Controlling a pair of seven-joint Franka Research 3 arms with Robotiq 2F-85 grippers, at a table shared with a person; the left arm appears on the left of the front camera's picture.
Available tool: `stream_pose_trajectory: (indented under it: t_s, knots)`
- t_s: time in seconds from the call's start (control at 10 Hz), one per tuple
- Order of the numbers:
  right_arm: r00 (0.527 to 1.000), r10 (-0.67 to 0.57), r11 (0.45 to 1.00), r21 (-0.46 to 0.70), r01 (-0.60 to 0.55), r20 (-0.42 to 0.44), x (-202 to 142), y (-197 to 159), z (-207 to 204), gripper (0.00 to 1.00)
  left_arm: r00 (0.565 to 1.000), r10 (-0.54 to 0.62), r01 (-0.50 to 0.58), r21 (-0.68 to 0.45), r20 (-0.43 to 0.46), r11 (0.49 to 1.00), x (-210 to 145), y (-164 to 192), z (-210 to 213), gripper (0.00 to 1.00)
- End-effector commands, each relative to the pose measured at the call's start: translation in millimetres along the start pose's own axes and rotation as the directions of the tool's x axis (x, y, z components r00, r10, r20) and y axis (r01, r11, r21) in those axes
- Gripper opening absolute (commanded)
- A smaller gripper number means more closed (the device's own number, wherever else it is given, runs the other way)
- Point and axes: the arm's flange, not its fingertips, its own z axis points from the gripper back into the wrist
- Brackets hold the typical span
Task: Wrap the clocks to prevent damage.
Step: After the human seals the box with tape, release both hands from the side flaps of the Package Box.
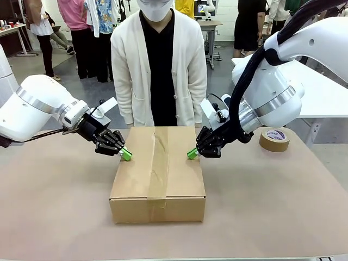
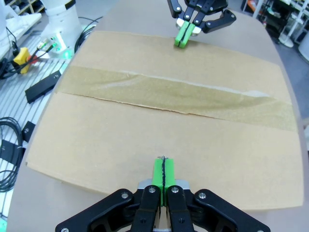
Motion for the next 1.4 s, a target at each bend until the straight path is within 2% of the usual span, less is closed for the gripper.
stream_pose_trajectory:
  t_s: [0.0,0.1,0.2,0.3,0.4,0.6,0.8,0.9,1.0,1.1,1.3]
  knots:
    - [0.998,-0.006,1.0,-0.019,0.005,-0.056,18.3,11.3,36.9,0.01,0.994,-0.028,0.03,0.016,-0.11,0.999,34.2,-25.5,36.6,0.0]
    - [0.995,-0.031,1.0,0.002,0.032,-0.096,35.2,23.2,62.5,0.01,0.986,-0.026,0.022,-0.024,-0.162,0.999,53.9,-42.0,56.5,0.0]
    - [0.994,-0.05,0.998,-0.029,0.047,-0.096,63.6,41.1,103.4,0.01,0.985,0.003,-0.007,-0.023,-0.174,1.0,76.5,-60.2,86.2,0.0]
    - [0.998,-0.041,0.999,-0.028,0.04,-0.053,78.0,52.3,129.4,0.01,0.989,0.001,-0.004,-0.017,-0.15,1.0,87.4,-70.6,104.5,0.0]
    - [1.0,-0.018,0.997,-0.07,0.019,0.015,95.1,69.1,171.9,0.01,0.997,-0.04,0.037,-0.046,-0.068,0.998,102.2,-88.3,136.5,0.0]
    - [0.989,0.041,0.989,-0.144,-0.02,0.145,111.5,102.0,226.0,0.01,0.995,-0.084,0.085,-0.003,0.059,0.996,110.0,-115.9,186.1,0.0]
    - [0.991,0.046,0.985,-0.174,-0.023,0.127,107.0,119.9,243.8,0.01,0.991,-0.074,0.069,0.049,0.108,0.996,101.2,-128.7,215.6,0.0]
    - [0.996,0.013,0.987,-0.159,0.002,0.092,97.0,117.1,240.2,0.01,0.99,-0.069,0.061,0.074,0.124,0.995,97.8,-134.7,222.3,0.0]
    - [0.998,-0.006,0.99,-0.142,0.016,0.068,86.1,106.7,232.3,0.01,0.995,-0.066,0.064,0.031,0.075,0.997,108.6,-133.2,216.2,0.0]
    - [0.991,0.053,0.983,-0.179,-0.031,0.121,113.8,122.9,260.5,0.01,0.995,-0.066,0.064,0.031,0.075,0.997,108.6,-133.2,216.2,0.0]
    - [0.991,0.053,0.983,-0.179,-0.031,0.121,113.8,122.9,260.5,0.01,0.995,-0.066,0.064,0.031,0.075,0.997,108.6,-133.2,216.2,0.0]
